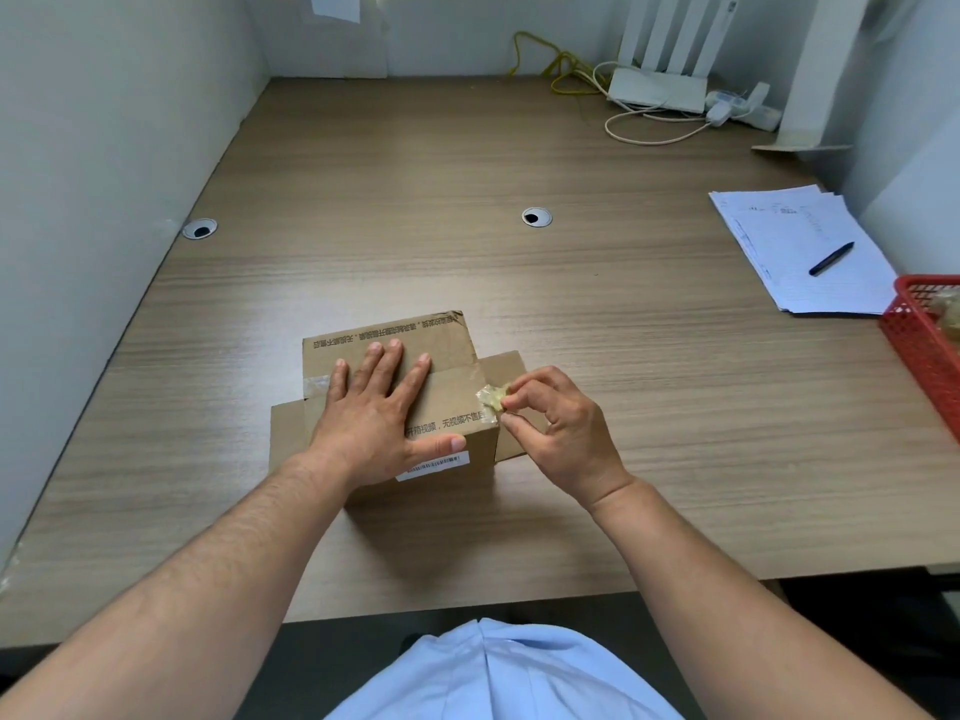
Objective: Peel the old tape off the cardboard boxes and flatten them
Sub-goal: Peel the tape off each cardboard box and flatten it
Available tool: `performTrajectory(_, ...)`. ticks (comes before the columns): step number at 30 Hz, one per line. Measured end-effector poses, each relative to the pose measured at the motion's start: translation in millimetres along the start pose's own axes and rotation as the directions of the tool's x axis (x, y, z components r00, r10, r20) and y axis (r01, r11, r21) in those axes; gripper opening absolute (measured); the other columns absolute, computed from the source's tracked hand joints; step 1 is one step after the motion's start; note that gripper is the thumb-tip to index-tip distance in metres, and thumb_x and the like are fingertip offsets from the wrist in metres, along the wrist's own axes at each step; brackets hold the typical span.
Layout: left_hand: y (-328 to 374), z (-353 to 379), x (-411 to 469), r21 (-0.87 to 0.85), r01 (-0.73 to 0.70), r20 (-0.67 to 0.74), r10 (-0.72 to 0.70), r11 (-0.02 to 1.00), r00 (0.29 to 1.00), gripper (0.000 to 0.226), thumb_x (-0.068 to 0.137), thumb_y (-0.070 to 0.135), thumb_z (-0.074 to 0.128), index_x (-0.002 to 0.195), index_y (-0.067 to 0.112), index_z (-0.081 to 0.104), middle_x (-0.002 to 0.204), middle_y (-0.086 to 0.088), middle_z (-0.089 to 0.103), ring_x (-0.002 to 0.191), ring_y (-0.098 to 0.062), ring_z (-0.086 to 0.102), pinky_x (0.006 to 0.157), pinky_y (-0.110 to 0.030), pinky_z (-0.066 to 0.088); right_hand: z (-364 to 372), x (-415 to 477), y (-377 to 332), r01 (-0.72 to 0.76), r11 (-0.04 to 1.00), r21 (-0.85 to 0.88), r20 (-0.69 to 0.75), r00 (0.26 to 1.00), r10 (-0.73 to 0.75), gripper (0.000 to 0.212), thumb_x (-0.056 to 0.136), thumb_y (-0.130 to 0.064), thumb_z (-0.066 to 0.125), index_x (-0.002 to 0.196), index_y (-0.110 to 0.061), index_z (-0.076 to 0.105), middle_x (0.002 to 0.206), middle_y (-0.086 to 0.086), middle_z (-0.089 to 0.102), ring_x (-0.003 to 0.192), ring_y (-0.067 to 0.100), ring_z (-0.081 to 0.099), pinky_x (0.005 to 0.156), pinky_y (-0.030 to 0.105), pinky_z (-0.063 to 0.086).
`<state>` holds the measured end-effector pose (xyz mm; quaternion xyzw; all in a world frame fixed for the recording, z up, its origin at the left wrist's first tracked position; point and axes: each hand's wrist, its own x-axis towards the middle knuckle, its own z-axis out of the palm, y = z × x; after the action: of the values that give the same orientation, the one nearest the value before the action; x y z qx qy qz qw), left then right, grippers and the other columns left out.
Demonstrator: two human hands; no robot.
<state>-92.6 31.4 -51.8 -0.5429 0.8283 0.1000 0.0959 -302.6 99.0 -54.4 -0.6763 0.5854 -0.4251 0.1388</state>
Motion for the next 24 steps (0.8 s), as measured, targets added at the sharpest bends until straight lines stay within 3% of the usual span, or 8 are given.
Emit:
performTrajectory(4,-1.2,3.3,1.5,-0.005,-0.004,-0.019,0.004,1.000,1.000,0.121,0.047,0.101,0.002,0.149,0.037,-0.015,0.158,0.000,-0.023,0.143,-0.016,-0.027,0.112,-0.042,-0.020,-4.0,4.3,2.1,-0.238,0.964,0.118,0.056,0.971,0.233,0.010,0.075,-0.005,0.075,0.071,-0.010,0.067,0.103,0.001,0.049,0.092,0.015,0.055,0.076,0.029,0.053)
performTrajectory(7,-2.9,4.9,1.9,-0.012,-0.006,-0.023,0.006,1.000,1.000,0.122,0.047,0.102,0.002,0.149,0.037,-0.015,0.159,0.001,-0.022,0.143,-0.016,-0.027,0.112,-0.042,-0.020,-13.3,17.3,2.5,-0.398,0.883,0.248,0.234,0.909,0.344,0.021,0.080,0.000,0.067,0.079,-0.020,0.062,0.093,0.000,0.057,0.083,0.019,0.058,0.073,0.034,0.055)
performTrajectory(9,-3.1,5.2,2.5,-0.019,-0.007,-0.025,0.007,1.000,1.000,0.123,0.046,0.102,0.001,0.150,0.037,-0.014,0.159,0.001,-0.022,0.143,-0.016,-0.026,0.112,-0.042,-0.020,-16.7,27.8,0.3,-0.463,0.834,0.298,0.326,0.871,0.367,0.028,0.081,0.003,0.065,0.092,-0.022,0.059,0.102,0.002,0.056,0.080,0.020,0.059,0.070,0.034,0.058)
performTrajectory(12,-2.2,4.9,2.2,-0.016,-0.008,-0.022,0.007,1.000,1.000,0.124,0.046,0.102,0.001,0.150,0.036,-0.014,0.159,0.000,-0.021,0.143,-0.016,-0.026,0.112,-0.043,-0.020,-15.3,45.6,-3.8,-0.460,0.863,0.208,0.490,0.813,0.315,0.043,0.083,0.005,0.062,0.119,-0.019,0.060,0.121,0.000,0.051,0.077,0.014,0.058,0.077,0.030,0.057)
performTrajectory(14,-1.9,4.3,2.2,-0.016,-0.005,-0.013,0.005,1.000,1.000,0.124,0.046,0.102,0.001,0.150,0.036,-0.014,0.159,0.000,-0.021,0.143,-0.016,-0.026,0.113,-0.043,-0.019,-13.0,55.7,-7.0,-0.470,0.869,0.152,0.598,0.744,0.298,0.044,0.086,0.005,0.060,0.125,-0.015,0.060,0.115,-0.001,0.052,0.076,0.007,0.057,0.076,0.025,0.056)
performTrajectory(16,-1.4,3.6,2.2,-0.017,-0.003,-0.009,0.003,1.000,1.000,0.124,0.047,0.101,0.003,0.150,0.036,-0.014,0.159,0.000,-0.022,0.143,-0.016,-0.026,0.113,-0.043,-0.018,-12.2,62.8,-10.2,-0.478,0.875,0.078,0.657,0.685,0.316,0.030,0.087,0.003,0.059,0.114,-0.009,0.066,0.101,-0.002,0.057,0.079,0.008,0.059,0.073,0.024,0.056)
performTrajectory(19,-0.3,2.6,1.5,-0.014,0.002,-0.010,-0.002,1.000,1.000,0.122,0.048,0.100,0.005,0.150,0.036,-0.014,0.159,0.000,-0.022,0.143,-0.016,-0.026,0.114,-0.043,-0.018,-12.5,66.7,-11.7,-0.482,0.876,0.009,0.668,0.655,0.354,0.011,0.086,0.000,0.062,0.092,-0.007,0.068,0.084,0.000,0.063,0.078,0.014,0.062,0.075,0.030,0.056)
performTrajectory(24,0.8,1.0,0.0,-0.007,0.006,-0.012,-0.006,1.000,1.000,0.123,0.047,0.099,0.004,0.150,0.035,-0.013,0.159,-0.001,-0.020,0.144,-0.017,-0.023,0.114,-0.044,-0.016,-15.1,55.2,-9.8,-0.464,0.886,-0.010,0.615,0.695,0.371,0.017,0.086,-0.003,0.063,0.076,-0.018,0.063,0.079,-0.003,0.064,0.074,0.015,0.061,0.073,0.033,0.057)
